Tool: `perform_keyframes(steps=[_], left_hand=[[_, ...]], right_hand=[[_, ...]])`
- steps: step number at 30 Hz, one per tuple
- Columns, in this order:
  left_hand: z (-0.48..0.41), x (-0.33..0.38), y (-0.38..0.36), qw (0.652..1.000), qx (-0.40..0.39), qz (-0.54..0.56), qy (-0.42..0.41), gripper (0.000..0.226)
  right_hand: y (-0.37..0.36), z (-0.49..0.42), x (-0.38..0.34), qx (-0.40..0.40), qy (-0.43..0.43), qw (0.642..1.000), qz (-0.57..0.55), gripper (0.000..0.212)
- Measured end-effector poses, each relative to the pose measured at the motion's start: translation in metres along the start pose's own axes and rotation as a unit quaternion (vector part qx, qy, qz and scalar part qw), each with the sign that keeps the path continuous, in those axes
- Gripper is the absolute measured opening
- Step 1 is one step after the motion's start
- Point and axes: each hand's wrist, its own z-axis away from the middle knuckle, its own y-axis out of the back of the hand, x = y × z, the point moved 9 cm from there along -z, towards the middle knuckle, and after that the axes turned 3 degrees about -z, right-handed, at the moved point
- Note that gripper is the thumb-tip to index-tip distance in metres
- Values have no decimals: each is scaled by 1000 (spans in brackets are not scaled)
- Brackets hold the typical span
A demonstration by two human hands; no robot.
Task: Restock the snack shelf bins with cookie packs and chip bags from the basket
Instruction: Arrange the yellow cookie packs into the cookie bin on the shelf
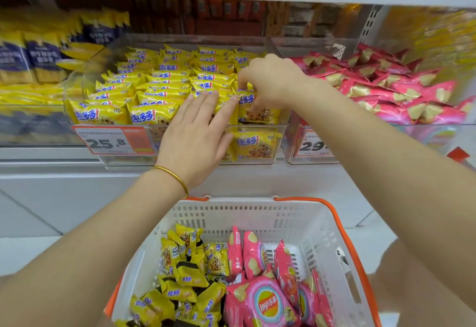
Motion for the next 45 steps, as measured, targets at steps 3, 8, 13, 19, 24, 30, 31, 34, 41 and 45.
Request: perform_keyframes(steps=[3,8,13,19,24,30,31,34,41,45], left_hand=[[0,-1,-2,1000,-3,16,4,61],[2,-2,-1,999,-11,41,-2,63],[13,8,31,997,55,44,-29,49],[61,20,25,998,-26,27,-55,33],[111,17,-29,979,-188,8,-74,41],[145,-1,-56,953,-298,8,-47,31],[147,-4,-59,952,-304,14,-40,29],[150,-8,-62,955,-294,15,-42,41],[144,-8,-72,951,-308,15,-32,30],[143,-1,-84,935,-354,16,-25,37]], right_hand=[[-3,2,3,41,2,999,13,46],[-13,2,-1,35,3,999,9,38],[22,37,7,110,-26,992,-47,42],[-47,92,-41,66,24,969,-236,28],[-254,119,-127,-284,53,924,-252,24],[-382,161,-178,-361,79,914,-168,39],[-391,163,-180,-360,87,919,-135,44],[-406,164,-184,-341,97,932,-75,56],[-400,151,-174,-258,139,952,-88,27],[-365,132,-140,-331,140,895,-263,11]])
